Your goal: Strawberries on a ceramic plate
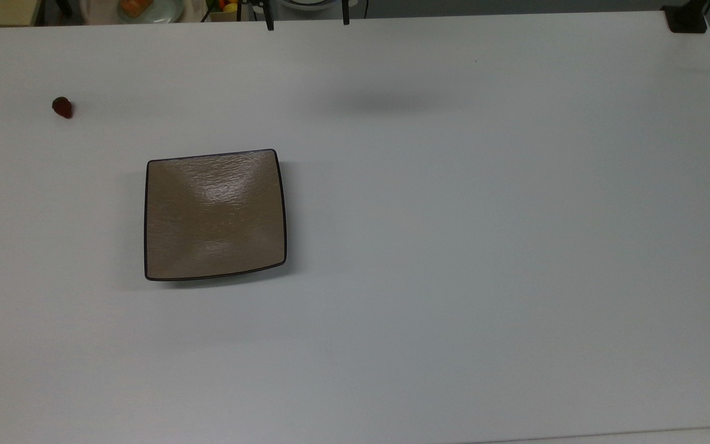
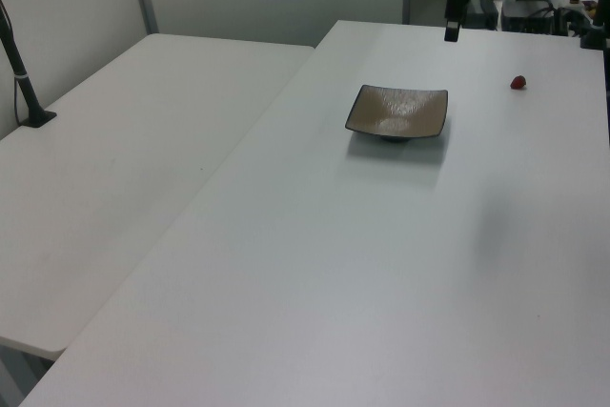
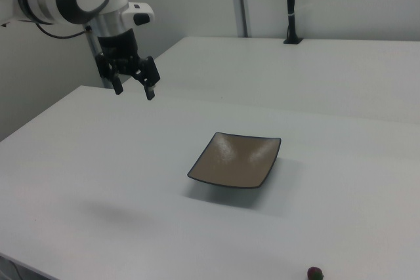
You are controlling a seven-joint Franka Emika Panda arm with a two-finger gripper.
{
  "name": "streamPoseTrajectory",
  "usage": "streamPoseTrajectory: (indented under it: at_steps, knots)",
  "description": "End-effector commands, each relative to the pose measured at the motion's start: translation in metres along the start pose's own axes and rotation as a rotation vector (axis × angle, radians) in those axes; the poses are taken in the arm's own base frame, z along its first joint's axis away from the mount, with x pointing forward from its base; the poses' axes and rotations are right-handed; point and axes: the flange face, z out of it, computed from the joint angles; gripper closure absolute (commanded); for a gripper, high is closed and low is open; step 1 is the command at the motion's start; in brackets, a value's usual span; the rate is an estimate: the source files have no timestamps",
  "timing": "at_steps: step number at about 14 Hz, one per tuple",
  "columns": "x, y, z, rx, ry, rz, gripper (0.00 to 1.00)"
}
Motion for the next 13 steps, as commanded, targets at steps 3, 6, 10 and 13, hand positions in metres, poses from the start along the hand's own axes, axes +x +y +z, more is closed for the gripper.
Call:
streamPoseTrajectory:
  at_steps: [3,6,10,13]
  knots:
    - [0.004,-0.005,0.006,0.012,-0.005,0.009,0.00]
    - [0.004,-0.003,0.005,0.012,-0.004,0.012,0.00]
    - [0.004,-0.003,0.008,0.012,-0.010,-0.020,0.00]
    - [0.004,0.006,0.008,0.011,-0.008,-0.086,0.00]
